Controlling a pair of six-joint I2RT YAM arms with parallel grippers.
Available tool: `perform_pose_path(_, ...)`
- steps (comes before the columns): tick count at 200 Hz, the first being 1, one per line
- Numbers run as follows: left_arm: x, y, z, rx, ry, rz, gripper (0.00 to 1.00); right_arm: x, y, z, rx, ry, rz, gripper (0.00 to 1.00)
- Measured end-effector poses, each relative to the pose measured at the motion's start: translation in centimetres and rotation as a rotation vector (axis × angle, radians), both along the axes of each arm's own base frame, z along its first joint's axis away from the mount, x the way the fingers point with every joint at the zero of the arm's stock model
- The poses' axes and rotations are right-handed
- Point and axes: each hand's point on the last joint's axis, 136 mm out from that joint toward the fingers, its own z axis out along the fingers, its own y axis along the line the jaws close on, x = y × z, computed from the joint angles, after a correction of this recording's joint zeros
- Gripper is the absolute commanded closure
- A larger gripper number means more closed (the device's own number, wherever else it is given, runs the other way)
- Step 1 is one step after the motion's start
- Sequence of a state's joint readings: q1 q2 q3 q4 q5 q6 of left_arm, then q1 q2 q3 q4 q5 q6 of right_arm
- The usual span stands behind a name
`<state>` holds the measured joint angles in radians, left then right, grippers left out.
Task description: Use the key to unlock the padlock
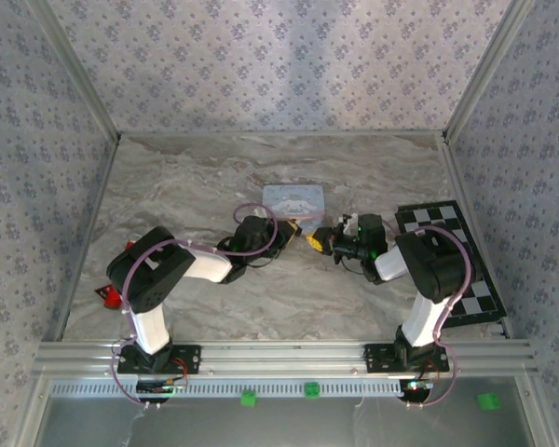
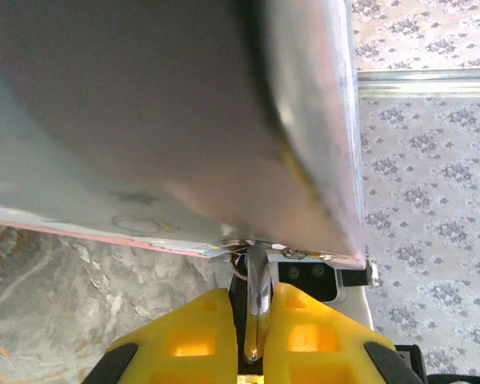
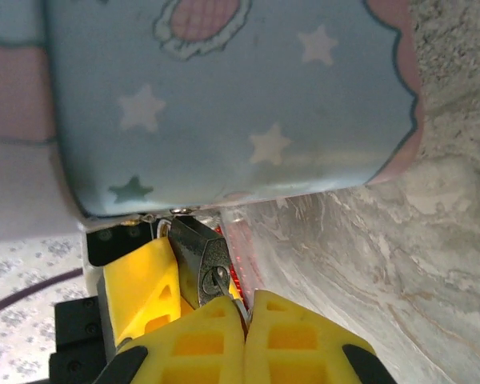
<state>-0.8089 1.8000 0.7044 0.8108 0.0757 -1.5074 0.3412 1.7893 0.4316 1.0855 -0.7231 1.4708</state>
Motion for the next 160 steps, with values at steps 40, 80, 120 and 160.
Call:
perform_pose_path(40,0.2,0.2,-0.1,-0.004,0.007,0.019,1.00,0.4,0.1,-0.1,0.049,-0.029,-0.015,1.00)
perform_pose_path(80,0.5,0.1,0.6,-0.030,-0.005,0.030,1.00,0.7,0.0,0.6,0.060,-0.068,-0.023,1.00)
perform_pose_path(120,0.6,0.2,0.8,-0.034,-0.008,0.045,1.00,0.7,0.3,0.8,0.057,-0.083,-0.029,1.00)
perform_pose_path(160,0.7,0.2,0.9,-0.035,-0.011,0.046,1.00,0.8,0.3,0.9,0.055,-0.097,-0.030,1.00)
